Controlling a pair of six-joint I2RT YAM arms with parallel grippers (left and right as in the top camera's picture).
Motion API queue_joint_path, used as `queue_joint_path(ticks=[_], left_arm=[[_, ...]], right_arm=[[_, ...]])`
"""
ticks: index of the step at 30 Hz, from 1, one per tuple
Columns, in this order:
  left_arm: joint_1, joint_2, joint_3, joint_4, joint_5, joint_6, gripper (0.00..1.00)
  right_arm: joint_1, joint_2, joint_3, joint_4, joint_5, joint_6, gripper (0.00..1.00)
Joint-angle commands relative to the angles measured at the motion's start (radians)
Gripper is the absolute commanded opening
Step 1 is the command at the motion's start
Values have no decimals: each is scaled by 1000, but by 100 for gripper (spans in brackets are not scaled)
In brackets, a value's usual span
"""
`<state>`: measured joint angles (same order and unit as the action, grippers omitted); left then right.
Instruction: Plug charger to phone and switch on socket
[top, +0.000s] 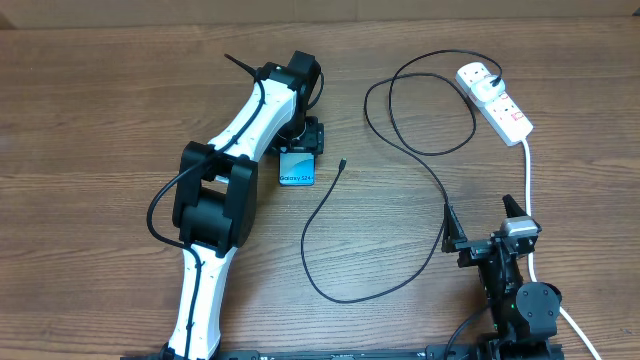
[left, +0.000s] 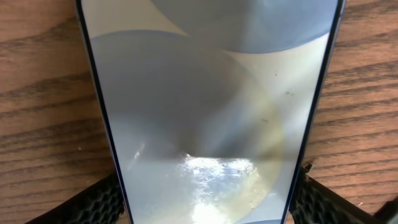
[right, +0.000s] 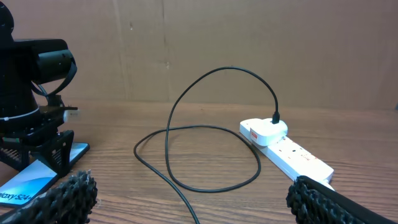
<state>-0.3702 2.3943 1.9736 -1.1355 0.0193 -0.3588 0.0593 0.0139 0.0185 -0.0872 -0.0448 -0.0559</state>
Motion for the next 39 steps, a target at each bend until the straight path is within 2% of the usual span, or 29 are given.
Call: queue_joint_path(ticks=[1,22,30,39], left_arm=[[6,53,-8,10,53,14,77],[8,53,-8,9,96,-12,75],[40,53,-8,3,193,-27,73],[97,51,-7,-24,418,-31,72]], right_arm=[[-3,-5,-10,6,-1,3,100],[-3,-5,-10,6,-1,3,100],[-3,-5,-10,6,-1,3,100],[-3,-5,-10,6,-1,3,100]])
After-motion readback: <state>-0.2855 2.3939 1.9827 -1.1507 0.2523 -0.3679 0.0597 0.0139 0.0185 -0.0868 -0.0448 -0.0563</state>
